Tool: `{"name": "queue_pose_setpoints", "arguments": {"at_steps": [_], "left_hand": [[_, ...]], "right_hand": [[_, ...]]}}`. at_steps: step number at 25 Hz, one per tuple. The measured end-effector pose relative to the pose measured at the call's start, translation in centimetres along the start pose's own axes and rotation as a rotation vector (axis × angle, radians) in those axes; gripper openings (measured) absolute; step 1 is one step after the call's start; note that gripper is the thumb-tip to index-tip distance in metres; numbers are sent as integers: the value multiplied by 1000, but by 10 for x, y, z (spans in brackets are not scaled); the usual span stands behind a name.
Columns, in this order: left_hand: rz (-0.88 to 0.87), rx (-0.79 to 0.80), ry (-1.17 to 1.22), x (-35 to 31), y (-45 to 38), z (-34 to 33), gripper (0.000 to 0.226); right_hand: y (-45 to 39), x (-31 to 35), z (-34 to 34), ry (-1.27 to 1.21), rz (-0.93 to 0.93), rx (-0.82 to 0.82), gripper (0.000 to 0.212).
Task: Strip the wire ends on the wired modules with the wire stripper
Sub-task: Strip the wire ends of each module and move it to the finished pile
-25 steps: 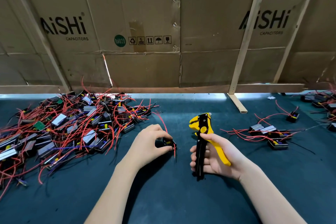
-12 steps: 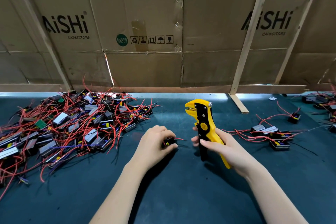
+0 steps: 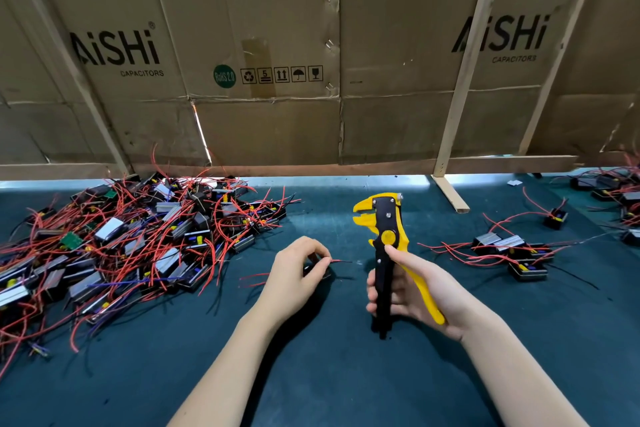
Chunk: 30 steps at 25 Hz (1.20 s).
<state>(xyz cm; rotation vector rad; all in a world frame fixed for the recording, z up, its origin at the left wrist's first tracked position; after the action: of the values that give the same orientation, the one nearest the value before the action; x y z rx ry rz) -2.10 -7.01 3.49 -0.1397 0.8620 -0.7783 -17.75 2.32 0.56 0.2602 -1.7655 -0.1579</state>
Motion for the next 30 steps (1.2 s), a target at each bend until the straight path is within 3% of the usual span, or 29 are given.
{"name": "queue_pose_setpoints", "arguments": {"at_steps": [4, 9, 18, 30], "left_hand": [[78, -13, 49, 8, -1, 0, 10], [55, -29, 90, 5, 1, 1, 13], [-2, -40, 55, 4, 0, 3, 13], [-35, -4, 27, 1, 0, 1, 10]], "right_hand": [[0, -10, 1, -144, -150, 28, 60], [2, -18, -10, -256, -243, 106, 59], [3, -24, -26, -160, -299, 243, 60], [6, -24, -25, -92, -332, 213, 60]]}}
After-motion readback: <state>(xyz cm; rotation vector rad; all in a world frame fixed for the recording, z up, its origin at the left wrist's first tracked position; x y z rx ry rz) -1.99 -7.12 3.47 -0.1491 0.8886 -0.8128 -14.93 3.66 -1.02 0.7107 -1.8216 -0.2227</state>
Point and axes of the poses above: each hand's wrist, its own y-axis away from the middle knuckle, its own z-axis out of the back of the hand, x = y × z, the point moved 8 cm from there along -y, towards the middle knuckle, and after that the axes turned 4 degrees about x, right-handed, at the moved point
